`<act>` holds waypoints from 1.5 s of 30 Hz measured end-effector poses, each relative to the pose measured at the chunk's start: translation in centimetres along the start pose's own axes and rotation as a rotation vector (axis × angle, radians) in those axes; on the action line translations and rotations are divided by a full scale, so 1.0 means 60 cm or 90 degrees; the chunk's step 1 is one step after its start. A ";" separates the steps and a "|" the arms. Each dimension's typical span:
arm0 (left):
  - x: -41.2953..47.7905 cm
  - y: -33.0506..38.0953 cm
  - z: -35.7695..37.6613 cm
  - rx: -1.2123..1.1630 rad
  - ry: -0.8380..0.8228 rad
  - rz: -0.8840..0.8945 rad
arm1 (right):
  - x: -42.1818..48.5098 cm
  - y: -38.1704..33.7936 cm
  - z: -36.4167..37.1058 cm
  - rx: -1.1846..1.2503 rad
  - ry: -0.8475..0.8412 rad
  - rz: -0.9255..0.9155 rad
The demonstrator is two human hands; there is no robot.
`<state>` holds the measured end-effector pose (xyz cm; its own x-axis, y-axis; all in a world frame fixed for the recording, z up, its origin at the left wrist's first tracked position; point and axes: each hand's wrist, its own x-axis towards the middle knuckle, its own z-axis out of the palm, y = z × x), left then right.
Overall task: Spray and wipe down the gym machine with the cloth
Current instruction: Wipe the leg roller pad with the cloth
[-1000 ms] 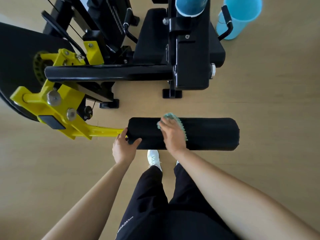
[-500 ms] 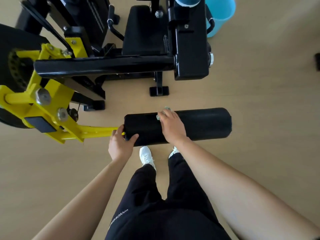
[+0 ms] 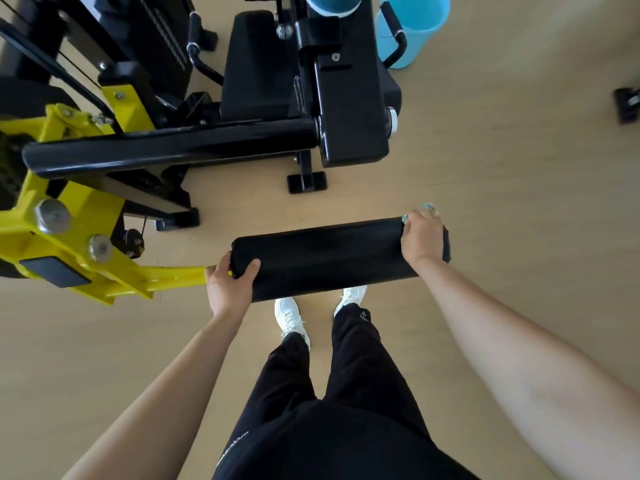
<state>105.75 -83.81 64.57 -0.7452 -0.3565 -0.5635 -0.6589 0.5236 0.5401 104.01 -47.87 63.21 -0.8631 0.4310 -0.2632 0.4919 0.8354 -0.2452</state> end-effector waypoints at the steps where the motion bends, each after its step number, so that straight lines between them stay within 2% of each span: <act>1: -0.005 -0.004 0.000 -0.005 0.004 0.006 | -0.006 -0.025 0.007 0.020 -0.013 -0.042; 5: -0.025 -0.020 0.000 -0.014 0.021 0.007 | -0.061 -0.154 0.043 0.101 -0.088 -0.185; 11: -0.041 -0.056 0.003 -0.055 0.012 -0.005 | -0.170 -0.334 0.140 0.087 -0.206 -0.398; 14: -0.040 -0.062 0.001 -0.061 -0.004 -0.010 | -0.181 -0.358 0.147 0.054 -0.265 -0.480; 17: -0.037 -0.064 -0.002 -0.044 -0.008 0.003 | -0.162 -0.321 0.118 0.016 -0.264 -0.534; 23: -0.027 -0.067 -0.010 -0.009 -0.033 0.000 | -0.116 -0.165 0.054 0.011 -0.128 -0.385; 26: -0.028 -0.062 -0.008 0.003 -0.028 0.002 | -0.102 -0.111 0.021 0.104 -0.079 -0.248; 31: -0.048 -0.031 0.001 0.078 0.013 -0.012 | -0.098 -0.111 -0.028 0.280 -0.113 -0.075; 34: -0.070 0.009 0.010 0.087 0.083 0.119 | -0.111 -0.135 -0.072 0.395 -0.144 -0.040; 36: -0.084 0.044 0.020 0.012 0.023 0.222 | -0.118 -0.152 -0.092 0.480 -0.172 -0.019; 39: -0.106 0.105 0.034 -0.089 -0.231 0.293 | -0.131 -0.170 -0.112 0.624 -0.237 0.084; 41: -0.117 0.136 0.046 -0.084 -0.357 0.328 | -0.138 -0.182 -0.122 0.693 -0.274 0.154; 43: -0.122 0.147 0.059 -0.052 -0.396 0.345 | -0.137 -0.187 -0.125 0.795 -0.323 0.247; 45: -0.122 0.147 0.065 -0.052 -0.375 0.329 | -0.134 -0.186 -0.128 0.857 -0.360 0.307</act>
<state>105.83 -73.55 71.01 -0.7975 0.3974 -0.4540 -0.2654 0.4447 0.8555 104.59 -58.07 75.25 -0.5951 0.1195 -0.7947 0.7072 -0.3919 -0.5884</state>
